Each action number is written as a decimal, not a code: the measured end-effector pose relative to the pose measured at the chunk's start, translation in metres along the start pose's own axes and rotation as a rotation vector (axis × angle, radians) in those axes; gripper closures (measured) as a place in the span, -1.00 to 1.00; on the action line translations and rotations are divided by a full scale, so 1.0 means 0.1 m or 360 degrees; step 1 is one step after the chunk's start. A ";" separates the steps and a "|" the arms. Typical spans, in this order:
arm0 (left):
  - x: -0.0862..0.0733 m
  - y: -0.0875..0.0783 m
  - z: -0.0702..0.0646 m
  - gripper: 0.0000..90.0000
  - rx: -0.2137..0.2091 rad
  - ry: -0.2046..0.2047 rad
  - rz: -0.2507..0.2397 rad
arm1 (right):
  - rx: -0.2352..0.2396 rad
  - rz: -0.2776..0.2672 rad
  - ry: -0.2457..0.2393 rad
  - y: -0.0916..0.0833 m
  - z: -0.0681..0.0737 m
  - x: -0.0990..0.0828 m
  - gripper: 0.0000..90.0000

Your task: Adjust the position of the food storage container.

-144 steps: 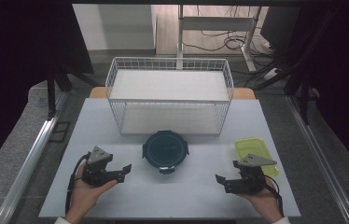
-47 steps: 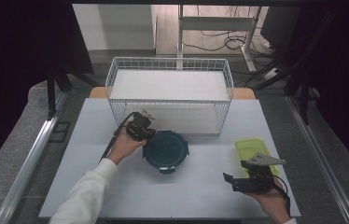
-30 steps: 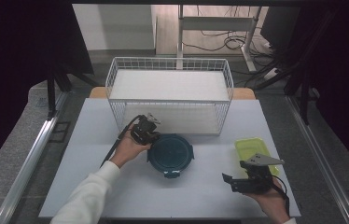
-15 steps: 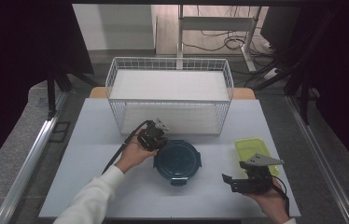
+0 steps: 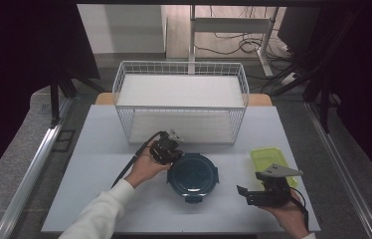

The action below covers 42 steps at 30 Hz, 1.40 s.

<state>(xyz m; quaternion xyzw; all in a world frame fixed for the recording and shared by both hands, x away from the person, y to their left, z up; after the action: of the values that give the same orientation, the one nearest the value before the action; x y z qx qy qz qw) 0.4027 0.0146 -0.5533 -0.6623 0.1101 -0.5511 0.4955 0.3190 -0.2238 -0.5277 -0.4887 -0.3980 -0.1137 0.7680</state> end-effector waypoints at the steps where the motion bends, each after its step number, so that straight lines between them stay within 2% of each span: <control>1: 0.00 0.00 0.00 1.00 -0.0006 -0.0001 -0.0002 | 0.0000 0.0000 0.0000 0.00 0.00 0.00 -0.67; 5: 0.00 0.00 0.00 1.00 -0.0029 -0.0015 -0.0001 | -0.0001 0.0001 0.0001 0.00 0.00 0.00 -0.67; 9: -0.01 0.00 0.01 1.00 -0.0062 -0.0072 -0.0003 | -0.0003 -0.0007 0.0004 -0.01 -0.01 0.01 -0.67; 11: -0.02 -0.02 0.02 0.94 -0.0042 -0.0072 -0.0016 | -0.0003 -0.0013 0.0008 -0.02 -0.01 0.01 -0.67; 13: -0.04 -0.07 0.05 0.90 -0.0015 -0.0079 -0.0036 | -0.0001 -0.0018 0.0008 -0.02 -0.01 0.01 -0.67; 15: -0.05 -0.14 0.07 0.86 -0.0013 -0.0118 -0.0075 | 0.0004 -0.0021 0.0005 -0.03 -0.01 0.01 -0.67; 16: -0.06 -0.20 0.07 0.83 -0.0009 -0.0167 -0.0108 | 0.0005 -0.0022 0.0004 -0.03 -0.01 0.01 -0.67; 19: -0.12 -0.36 0.07 0.80 -0.0004 -0.0218 -0.0162 | 0.0009 -0.0021 0.0003 -0.03 0.00 0.01 -0.67; 21: -0.19 -0.48 0.03 0.66 -0.0039 -0.0276 -0.0201 | 0.0012 -0.0024 -0.0001 -0.02 0.00 0.01 -0.67; 23: -0.26 -0.56 -0.02 0.41 -0.0080 -0.0277 -0.0197 | 0.0014 -0.0025 0.0000 -0.02 0.01 0.01 -0.67; 26: -0.37 -0.70 -0.07 -0.03 -0.0047 -0.0326 -0.0234 | 0.0014 -0.0021 0.0000 -0.01 0.02 0.01 -0.67; 28: -0.44 -0.74 -0.11 -0.20 -0.0054 -0.0341 -0.0229 | 0.0013 -0.0017 -0.0007 0.00 0.03 0.00 -0.67; 33: -0.58 -0.84 -0.19 -0.40 -0.0058 -0.0426 -0.0253 | 0.0020 -0.0015 -0.0022 0.01 0.06 -0.01 -0.67; 38: -0.69 -0.83 -0.22 -0.46 -0.0027 -0.0436 -0.0228 | 0.0039 -0.0016 -0.0027 0.03 0.08 -0.02 -0.67; 42: -0.71 -0.82 -0.24 -0.46 -0.0015 -0.0439 -0.0231 | 0.0056 -0.0009 -0.0021 0.04 0.10 -0.02 -0.67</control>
<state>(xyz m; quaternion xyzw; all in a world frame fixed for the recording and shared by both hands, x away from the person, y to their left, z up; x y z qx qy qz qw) 0.3239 0.0909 -0.5358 -0.7402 -0.0047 -0.4888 0.4617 0.3147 -0.2144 -0.5296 -0.4748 -0.4064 -0.1057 0.7735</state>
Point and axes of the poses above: each handheld gripper's, and its own axes: y roughly forward along the jaws, x roughly out of its top, z roughly to its left, the point moved 10 cm from there along y, roughly forward along the jaws, and after that the axes turned 11 degrees about y, right-handed, at the moved point
